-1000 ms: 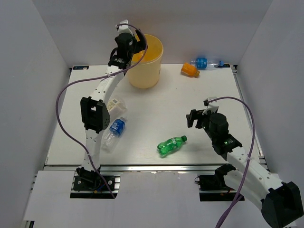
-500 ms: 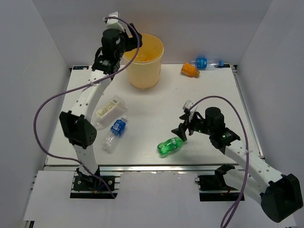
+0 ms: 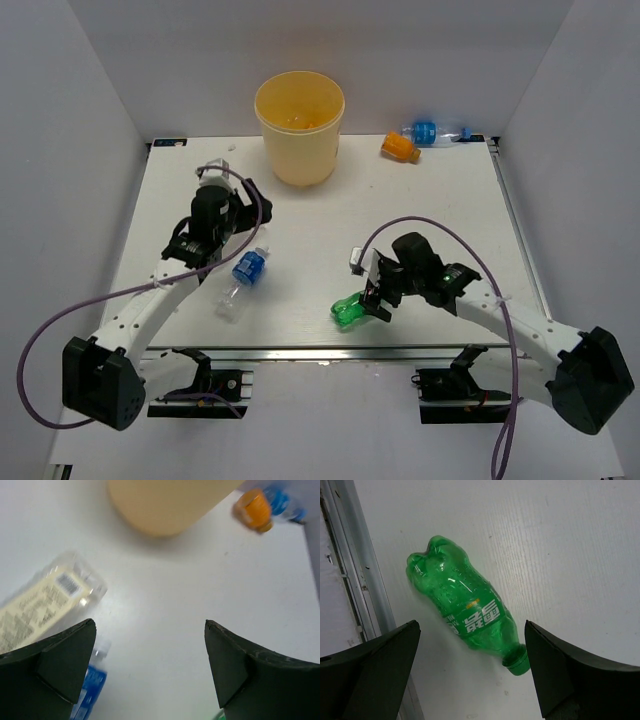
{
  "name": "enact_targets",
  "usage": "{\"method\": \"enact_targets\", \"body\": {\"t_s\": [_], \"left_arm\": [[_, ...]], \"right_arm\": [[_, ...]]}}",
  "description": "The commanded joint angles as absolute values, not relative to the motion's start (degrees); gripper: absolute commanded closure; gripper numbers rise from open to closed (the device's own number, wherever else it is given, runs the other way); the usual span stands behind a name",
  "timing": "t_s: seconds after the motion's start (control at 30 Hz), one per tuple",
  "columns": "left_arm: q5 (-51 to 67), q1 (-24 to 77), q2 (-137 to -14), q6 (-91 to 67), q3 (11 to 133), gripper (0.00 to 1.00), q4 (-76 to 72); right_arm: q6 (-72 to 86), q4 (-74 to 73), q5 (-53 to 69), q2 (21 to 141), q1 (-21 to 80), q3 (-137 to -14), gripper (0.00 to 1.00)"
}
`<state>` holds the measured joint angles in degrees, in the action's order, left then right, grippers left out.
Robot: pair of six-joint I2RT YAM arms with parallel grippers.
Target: Put the plastic bottles in the bin
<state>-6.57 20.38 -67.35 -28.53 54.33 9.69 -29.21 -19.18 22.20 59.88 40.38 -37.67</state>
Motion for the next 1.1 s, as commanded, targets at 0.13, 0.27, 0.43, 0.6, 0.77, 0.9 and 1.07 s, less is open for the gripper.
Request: {"method": "enact_targets", "body": {"t_s": [0.13, 0.27, 0.43, 0.6, 0.77, 0.9, 1.07], "left_arm": [[-16.4, 20.6, -59.9, -33.4, 48.8, 0.02, 8.8], [-18.1, 20.5, -60.7, -32.1, 49.9, 0.02, 10.6], [-19.5, 20.5, -60.7, -31.4, 49.7, 0.02, 11.2], [-20.0, 20.6, -59.6, -31.3, 48.6, 0.02, 10.4], [-22.1, 20.5, -59.0, -31.7, 47.9, 0.02, 10.7], [-22.8, 20.5, -58.9, -31.6, 47.8, 0.02, 11.0], [-22.1, 20.6, -59.0, -31.6, 47.0, 0.02, 10.6]], "right_arm": [[-29.3, -20.4, 8.5, 70.6, 47.4, -41.9, 0.11], [-30.8, -14.6, 7.8, 74.5, 47.5, -40.6, 0.11], [-30.4, -9.9, 7.6, 79.3, 47.5, -40.0, 0.11], [-29.2, -6.1, 9.0, 81.6, 47.5, -39.9, 0.24], [-27.0, -2.3, 5.8, 80.2, 47.5, -43.2, 0.45], [-23.6, 4.1, 0.4, 76.6, 47.3, -47.5, 0.6], [-21.7, 11.2, -4.7, 76.3, 46.3, -58.1, 0.68]]}}
